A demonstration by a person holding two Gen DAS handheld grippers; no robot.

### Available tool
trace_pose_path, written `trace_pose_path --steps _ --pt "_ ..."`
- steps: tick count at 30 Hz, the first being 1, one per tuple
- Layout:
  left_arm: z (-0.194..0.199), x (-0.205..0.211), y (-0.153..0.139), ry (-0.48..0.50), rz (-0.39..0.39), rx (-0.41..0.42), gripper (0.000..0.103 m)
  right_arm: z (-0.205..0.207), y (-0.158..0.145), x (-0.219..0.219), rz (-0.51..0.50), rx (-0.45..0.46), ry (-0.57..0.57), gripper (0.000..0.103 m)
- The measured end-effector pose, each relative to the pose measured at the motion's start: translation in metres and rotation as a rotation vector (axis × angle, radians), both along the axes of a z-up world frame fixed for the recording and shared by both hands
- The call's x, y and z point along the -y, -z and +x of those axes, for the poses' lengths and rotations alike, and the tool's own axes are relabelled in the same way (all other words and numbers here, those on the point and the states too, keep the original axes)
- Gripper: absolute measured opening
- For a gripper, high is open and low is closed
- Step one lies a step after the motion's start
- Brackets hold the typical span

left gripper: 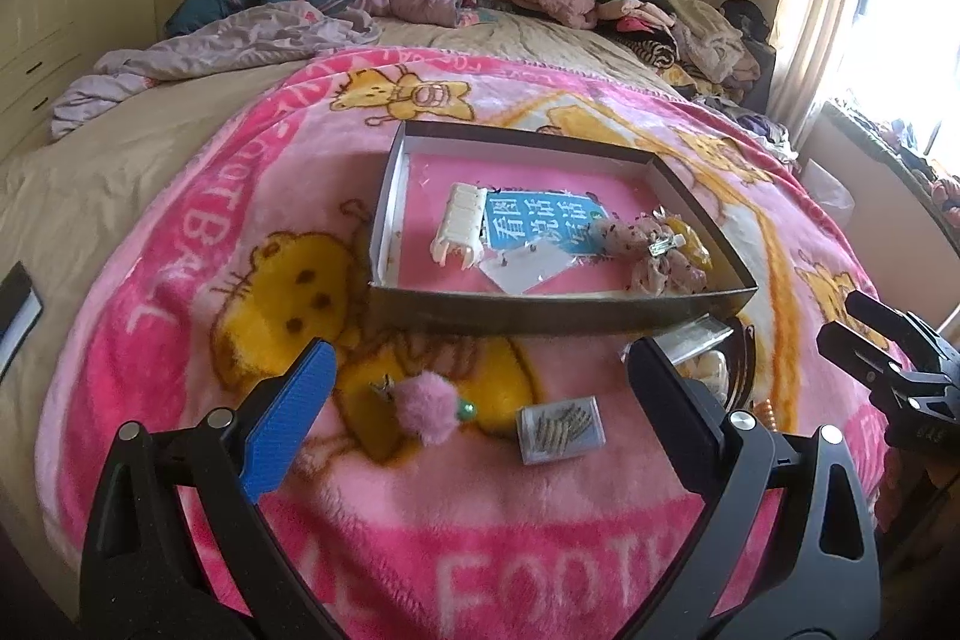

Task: Organize jewelry
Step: 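Withdraw both tools from the tray back over the blanket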

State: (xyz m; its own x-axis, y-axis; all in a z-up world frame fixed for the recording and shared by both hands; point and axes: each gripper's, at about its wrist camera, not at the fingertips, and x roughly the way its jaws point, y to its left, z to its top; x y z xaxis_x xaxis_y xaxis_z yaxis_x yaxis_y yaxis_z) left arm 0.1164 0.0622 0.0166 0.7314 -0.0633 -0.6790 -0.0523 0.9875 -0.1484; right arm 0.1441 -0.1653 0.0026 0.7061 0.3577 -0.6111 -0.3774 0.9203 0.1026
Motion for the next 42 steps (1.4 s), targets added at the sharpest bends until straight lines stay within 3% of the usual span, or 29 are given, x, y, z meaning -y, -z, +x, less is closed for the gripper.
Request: trace_pose_path --steps 24,42 --pt "-0.027 0.022 0.007 0.043 0.01 -0.021 0.089 -0.021 0.01 0.012 -0.016 -0.017 -0.005 0.095" --pt "-0.037 0.039 0.035 0.086 0.018 -0.092 0.089 -0.028 0.035 0.023 -0.028 -0.075 -0.004 0.095"
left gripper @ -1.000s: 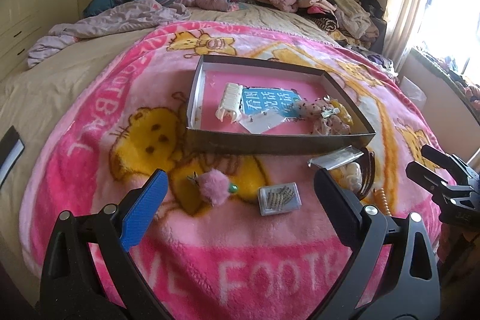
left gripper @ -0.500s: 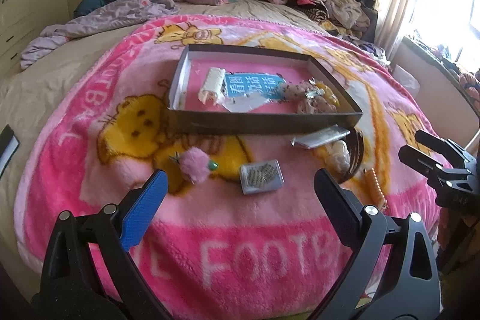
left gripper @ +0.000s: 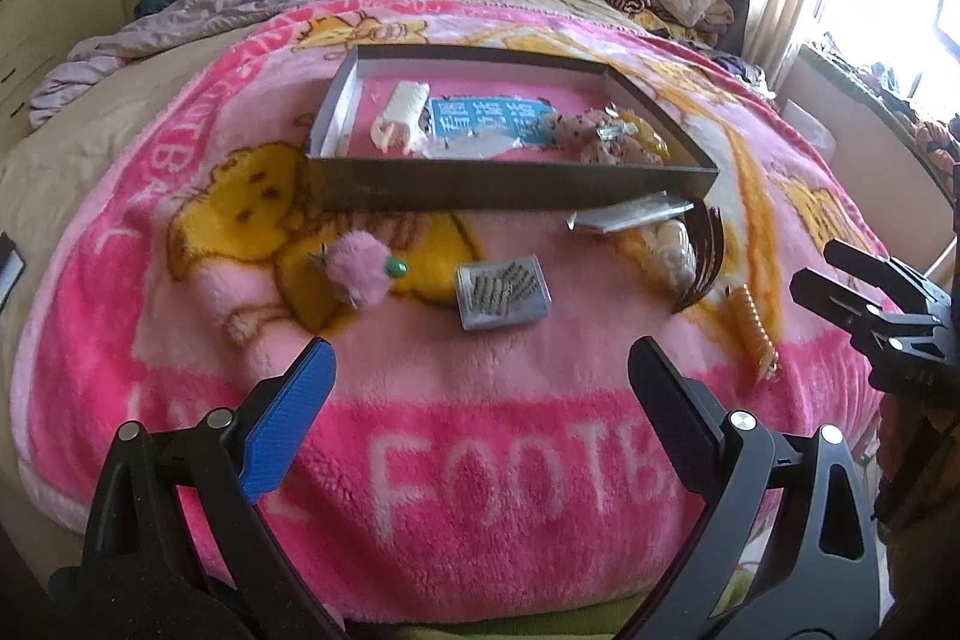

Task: Organize jewelry
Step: 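Withdraw both tools from the tray back over the blanket, then grasp the brown claw clip with the right tool while the left tool grasps the clear hairpin box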

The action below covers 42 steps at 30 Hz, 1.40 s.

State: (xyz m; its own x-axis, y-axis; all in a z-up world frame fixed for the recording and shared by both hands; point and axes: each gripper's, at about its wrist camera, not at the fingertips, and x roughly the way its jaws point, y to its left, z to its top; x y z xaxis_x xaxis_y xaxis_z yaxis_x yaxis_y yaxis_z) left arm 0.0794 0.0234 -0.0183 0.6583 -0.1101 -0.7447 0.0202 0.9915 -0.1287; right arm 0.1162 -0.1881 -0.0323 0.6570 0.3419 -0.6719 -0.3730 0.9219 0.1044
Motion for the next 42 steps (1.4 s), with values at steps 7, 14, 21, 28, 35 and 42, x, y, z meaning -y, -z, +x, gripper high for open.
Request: trace_pose_path --steps 7,14,21,28,35,42 --pt "-0.003 0.007 0.014 0.027 -0.001 -0.041 0.089 0.0 0.014 0.001 0.002 -0.025 -0.01 0.095" --pt "-0.001 0.008 0.027 0.019 -0.01 -0.068 0.089 0.007 0.025 0.002 0.014 -0.051 -0.011 0.095" --pt "0.009 0.015 0.032 0.032 -0.005 -0.073 0.086 0.02 0.03 0.002 0.028 -0.057 -0.006 0.095" --pt "0.026 0.018 0.03 0.028 0.009 -0.057 0.081 0.042 0.031 -0.004 0.031 -0.059 0.01 0.085" --pt "0.04 0.017 0.032 0.008 0.006 -0.057 0.081 0.066 0.033 -0.014 0.019 -0.084 0.027 0.06" --pt "0.051 0.016 0.033 -0.003 0.005 -0.057 0.081 0.081 0.043 -0.02 0.026 -0.139 0.013 0.026"
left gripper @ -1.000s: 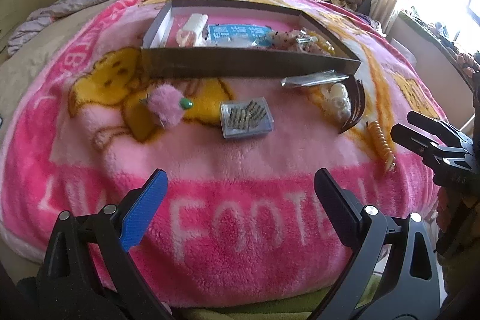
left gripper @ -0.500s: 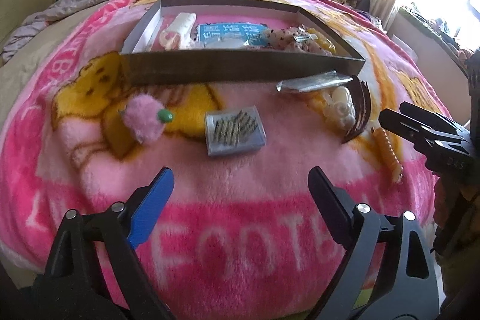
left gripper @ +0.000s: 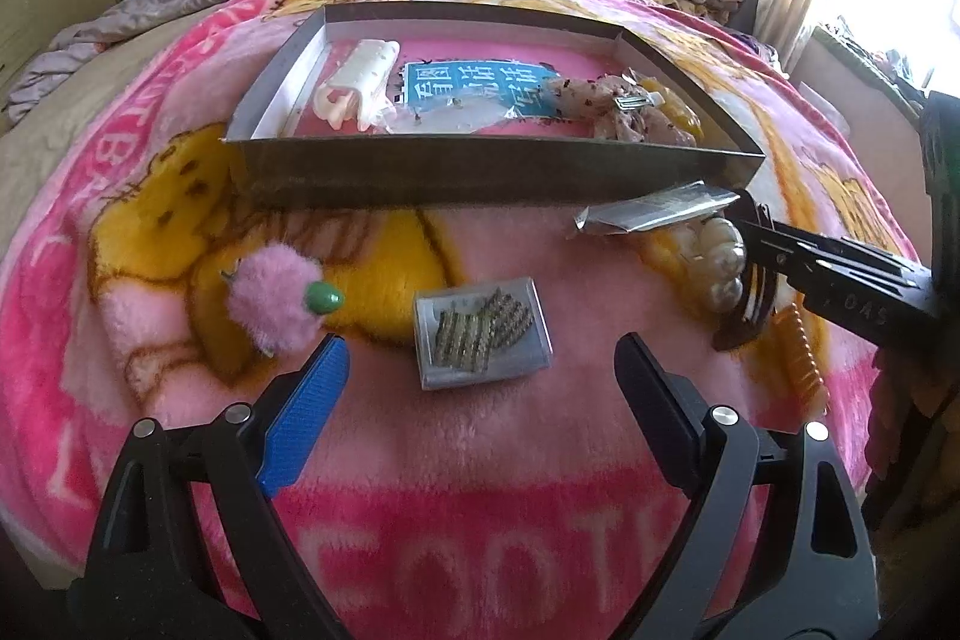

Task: Organize jewelry
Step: 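Grasp the brown claw clip with the right tool while the left tool grasps the clear hairpin box, then carry the brown claw clip and hairpin box into the tray and release both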

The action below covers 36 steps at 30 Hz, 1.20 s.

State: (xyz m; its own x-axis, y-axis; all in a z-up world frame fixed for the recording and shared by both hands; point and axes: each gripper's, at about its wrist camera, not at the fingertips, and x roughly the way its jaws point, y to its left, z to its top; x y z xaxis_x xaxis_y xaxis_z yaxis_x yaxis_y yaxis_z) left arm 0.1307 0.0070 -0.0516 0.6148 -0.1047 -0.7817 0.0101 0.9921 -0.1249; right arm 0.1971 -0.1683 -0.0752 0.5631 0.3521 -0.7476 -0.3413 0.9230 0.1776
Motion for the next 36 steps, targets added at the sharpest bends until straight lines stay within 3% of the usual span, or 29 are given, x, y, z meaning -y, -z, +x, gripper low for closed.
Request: trace_pose_path --steps 4,6,9,11,36 --pt "0.007 0.001 0.002 0.0 0.001 -0.003 0.081 0.001 0.006 0.006 0.012 -0.026 0.004 0.02" --pt "0.01 0.003 0.003 0.003 0.003 -0.005 0.075 0.0 0.007 0.009 0.03 -0.027 -0.003 0.019" --pt "0.012 0.005 0.006 0.003 0.006 -0.009 0.059 -0.005 0.004 0.012 0.052 -0.012 -0.009 0.016" --pt "0.011 0.006 0.007 0.005 0.015 -0.004 0.038 -0.008 0.0 0.014 0.063 -0.003 -0.018 0.015" --pt "-0.018 -0.015 -0.034 -0.013 -0.049 0.081 0.038 -0.038 -0.051 -0.005 0.105 0.106 -0.12 0.013"
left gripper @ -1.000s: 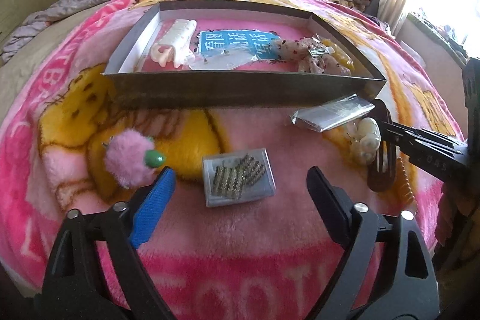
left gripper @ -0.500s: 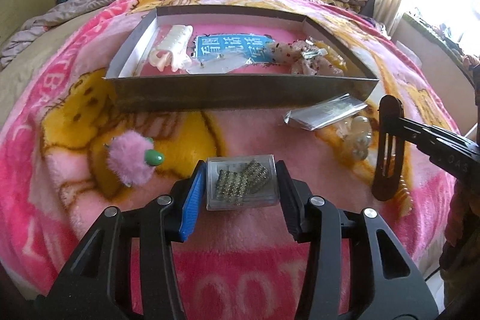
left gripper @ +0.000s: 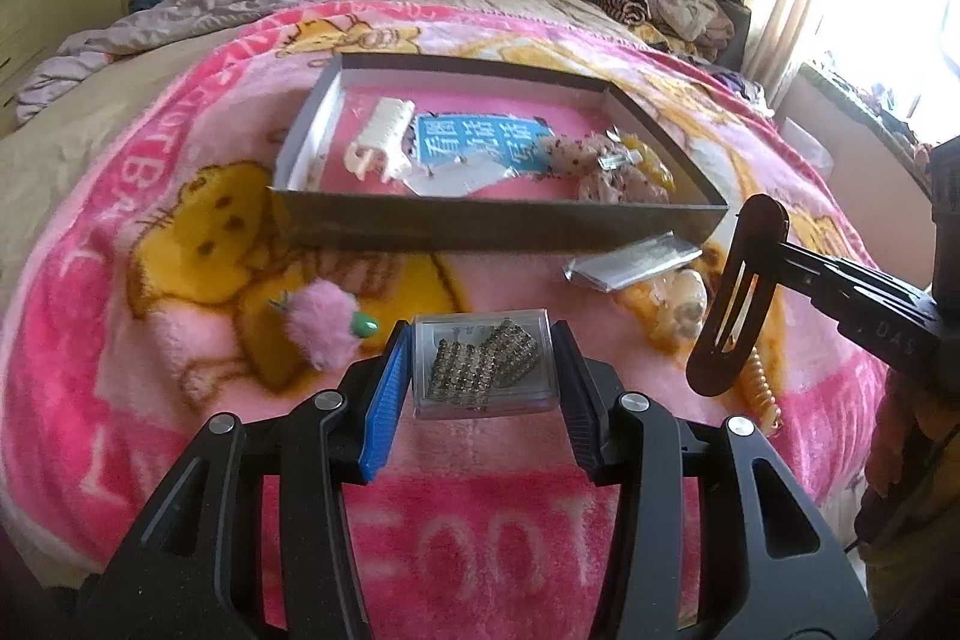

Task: Organize jewelry
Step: 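Carry the brown claw clip and hairpin box into the tray and release both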

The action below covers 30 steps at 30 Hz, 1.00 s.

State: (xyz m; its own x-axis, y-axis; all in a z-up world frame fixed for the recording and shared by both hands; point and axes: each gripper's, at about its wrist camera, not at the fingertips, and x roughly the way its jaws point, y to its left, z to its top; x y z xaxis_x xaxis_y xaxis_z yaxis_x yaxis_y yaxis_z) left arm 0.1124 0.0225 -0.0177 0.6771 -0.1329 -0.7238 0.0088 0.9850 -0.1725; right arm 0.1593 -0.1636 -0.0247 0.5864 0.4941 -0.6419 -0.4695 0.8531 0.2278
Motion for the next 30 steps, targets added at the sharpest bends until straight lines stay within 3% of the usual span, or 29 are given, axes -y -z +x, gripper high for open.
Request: trace_pose_path --steps 30 --pt "0.02 -0.031 -0.038 -0.067 -0.007 0.02 0.038 0.033 -0.034 -0.032 0.054 0.041 -0.039 0.013"
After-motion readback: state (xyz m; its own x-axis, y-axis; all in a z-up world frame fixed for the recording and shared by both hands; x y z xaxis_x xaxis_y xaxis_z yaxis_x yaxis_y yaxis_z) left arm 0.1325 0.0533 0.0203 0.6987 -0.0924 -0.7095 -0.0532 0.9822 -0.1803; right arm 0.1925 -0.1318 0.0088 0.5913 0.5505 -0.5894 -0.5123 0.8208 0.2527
